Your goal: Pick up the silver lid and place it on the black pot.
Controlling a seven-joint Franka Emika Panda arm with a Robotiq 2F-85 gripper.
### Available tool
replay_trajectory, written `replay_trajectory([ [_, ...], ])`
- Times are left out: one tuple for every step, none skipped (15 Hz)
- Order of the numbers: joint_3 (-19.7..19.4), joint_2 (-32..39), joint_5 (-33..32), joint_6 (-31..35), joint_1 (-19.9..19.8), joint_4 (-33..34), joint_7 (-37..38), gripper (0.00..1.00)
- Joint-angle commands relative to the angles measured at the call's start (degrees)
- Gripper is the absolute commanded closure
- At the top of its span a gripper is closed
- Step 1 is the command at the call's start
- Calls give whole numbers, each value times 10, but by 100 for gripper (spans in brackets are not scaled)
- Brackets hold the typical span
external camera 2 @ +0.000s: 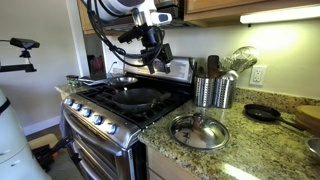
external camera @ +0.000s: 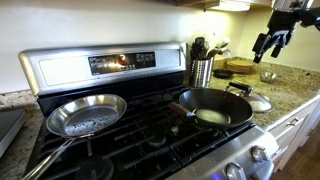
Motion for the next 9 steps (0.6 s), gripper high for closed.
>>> replay_trajectory([
  [-22,43,-24,72,-32,3,13,0],
  [-28,60,-26,96,-39,5,14,0],
  [-35,81,-21,114,-43,11,13,0],
  [-40,98,-20,130,-46,15,11,0],
  [-45,117,-19,145,-49,21,12,0],
  [-49,134,-17,155,-50,27,13,0],
  [-55,150,-13,166,-50,34,11,0],
  [-61,163,-11,175,-50,40,9,0],
  [-65,173,-12,179,-50,47,11,0],
])
